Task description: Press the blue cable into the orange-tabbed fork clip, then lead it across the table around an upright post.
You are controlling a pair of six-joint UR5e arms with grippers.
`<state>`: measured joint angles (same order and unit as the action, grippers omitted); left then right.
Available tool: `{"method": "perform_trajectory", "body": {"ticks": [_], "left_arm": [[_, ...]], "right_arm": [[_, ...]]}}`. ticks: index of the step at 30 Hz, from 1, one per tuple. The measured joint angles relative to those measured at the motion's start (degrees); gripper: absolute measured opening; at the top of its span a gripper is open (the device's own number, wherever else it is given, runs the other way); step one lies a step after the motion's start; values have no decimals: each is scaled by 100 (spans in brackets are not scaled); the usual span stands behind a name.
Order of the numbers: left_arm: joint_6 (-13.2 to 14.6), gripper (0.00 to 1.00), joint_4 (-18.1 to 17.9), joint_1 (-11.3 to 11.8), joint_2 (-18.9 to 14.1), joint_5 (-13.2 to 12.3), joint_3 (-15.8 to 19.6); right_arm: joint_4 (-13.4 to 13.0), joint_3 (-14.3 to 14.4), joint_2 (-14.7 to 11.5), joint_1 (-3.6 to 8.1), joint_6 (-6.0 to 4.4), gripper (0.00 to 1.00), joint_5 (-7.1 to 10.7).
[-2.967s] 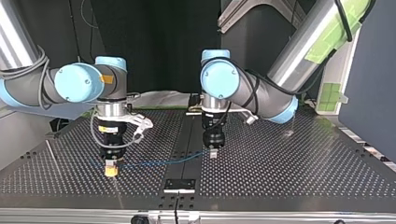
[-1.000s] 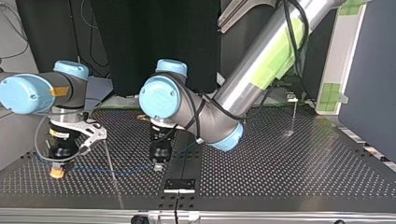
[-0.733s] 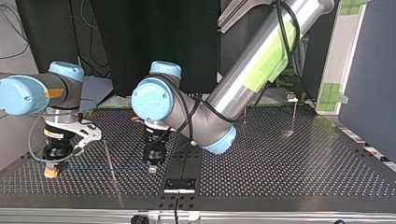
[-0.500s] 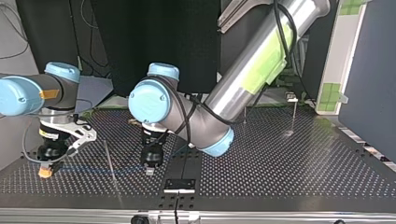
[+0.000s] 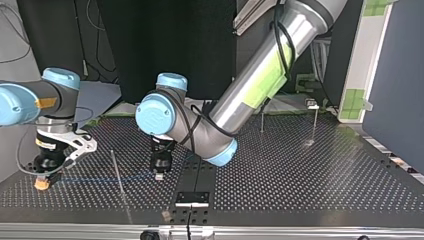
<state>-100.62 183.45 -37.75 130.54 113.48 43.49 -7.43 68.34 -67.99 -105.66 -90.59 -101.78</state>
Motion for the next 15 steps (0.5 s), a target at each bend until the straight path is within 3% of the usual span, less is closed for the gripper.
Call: {"method": "perform_trajectory", "body": {"ticks": [8, 15], "left_arm": [[0, 0, -7, -14, 35, -2, 39], [9, 0, -21, -22, 278, -11, 79]], "right_arm": [[-8, 15, 71, 87, -14, 0, 35], [-15, 77, 297, 123, -29, 0, 81]]}}
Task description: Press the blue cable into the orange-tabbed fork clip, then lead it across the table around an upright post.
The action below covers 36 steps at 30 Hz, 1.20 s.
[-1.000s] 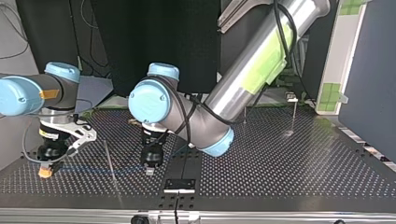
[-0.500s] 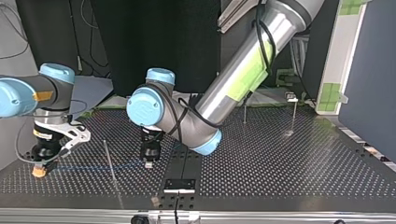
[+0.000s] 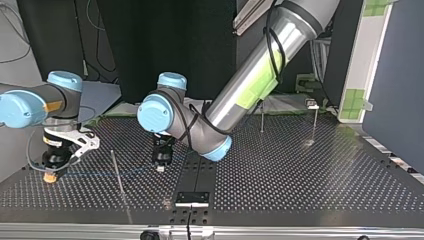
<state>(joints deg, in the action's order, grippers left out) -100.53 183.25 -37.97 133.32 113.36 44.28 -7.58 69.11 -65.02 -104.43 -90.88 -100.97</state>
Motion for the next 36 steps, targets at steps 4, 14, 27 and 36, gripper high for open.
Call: {"method": "perform_trajectory", "body": {"ticks": [4, 14, 27, 36], "left_arm": [[6, 0, -44, -2, 135, 5, 17], [12, 0, -178, 8, 244, 41, 26], [6, 86, -229, 83, 249, 28, 32], [-155, 100, -135, 125, 250, 191, 33]], "right_arm": [[-3, 42, 127, 8, -1, 0, 38], [-60, 237, 468, 68, 30, 0, 55], [-638, 786, 826, 72, -27, 0, 183], [-884, 931, 1205, 41, 10, 0, 196]]}}
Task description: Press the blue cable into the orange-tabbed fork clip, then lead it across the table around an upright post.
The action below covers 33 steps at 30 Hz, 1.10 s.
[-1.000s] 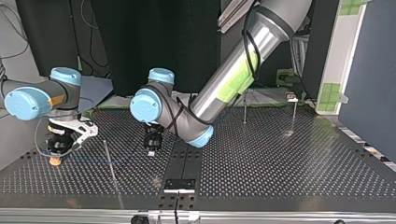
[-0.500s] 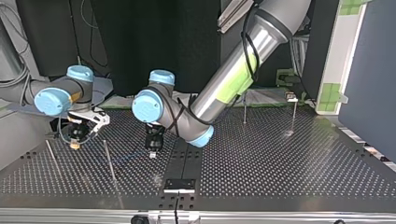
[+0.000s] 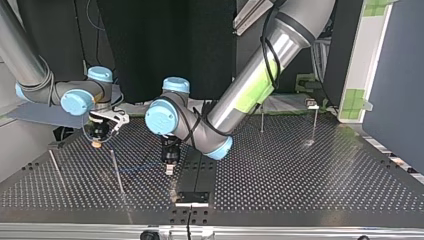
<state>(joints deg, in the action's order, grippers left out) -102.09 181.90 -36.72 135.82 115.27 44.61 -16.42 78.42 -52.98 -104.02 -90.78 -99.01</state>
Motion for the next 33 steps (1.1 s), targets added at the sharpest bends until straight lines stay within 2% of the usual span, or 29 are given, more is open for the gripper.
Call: {"method": "perform_trajectory", "body": {"ticks": [9, 13, 20, 33], "left_arm": [[-64, 100, 12, 5, 0, -16, 2], [-120, 100, 13, 6, 0, -37, 2], [-143, 100, 13, 11, -1, -36, 4], [-145, 100, 13, 15, -1, -16, 3]], "right_arm": [[-406, 296, 312, 11, -16, 0, 4], [-522, 381, 453, 53, -5, 0, -5], [-760, 470, 828, 96, -10, 0, -11], [-966, 493, 1415, 169, 14, 0, -34]]}}
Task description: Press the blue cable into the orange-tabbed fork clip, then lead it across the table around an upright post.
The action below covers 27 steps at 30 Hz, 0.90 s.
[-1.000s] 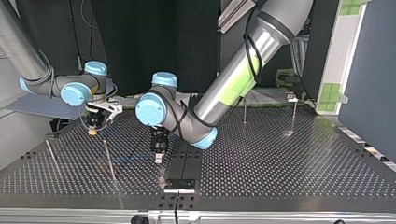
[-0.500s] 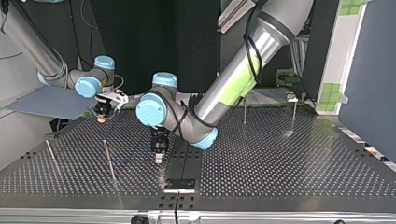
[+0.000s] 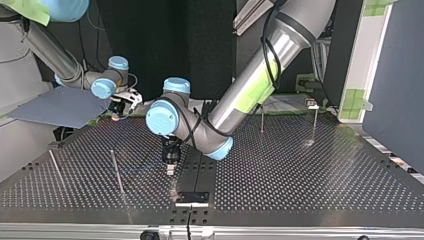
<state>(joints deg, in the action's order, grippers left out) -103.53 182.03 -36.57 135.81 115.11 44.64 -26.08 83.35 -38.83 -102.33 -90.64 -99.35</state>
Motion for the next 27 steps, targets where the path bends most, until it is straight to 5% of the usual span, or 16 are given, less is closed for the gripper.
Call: {"method": "perform_trajectory", "body": {"ticks": [27], "left_arm": [[0, 100, 7, 24, 0, 13, -1]], "right_arm": [[-754, -6, 1294, 412, -23, 0, -21]]}}
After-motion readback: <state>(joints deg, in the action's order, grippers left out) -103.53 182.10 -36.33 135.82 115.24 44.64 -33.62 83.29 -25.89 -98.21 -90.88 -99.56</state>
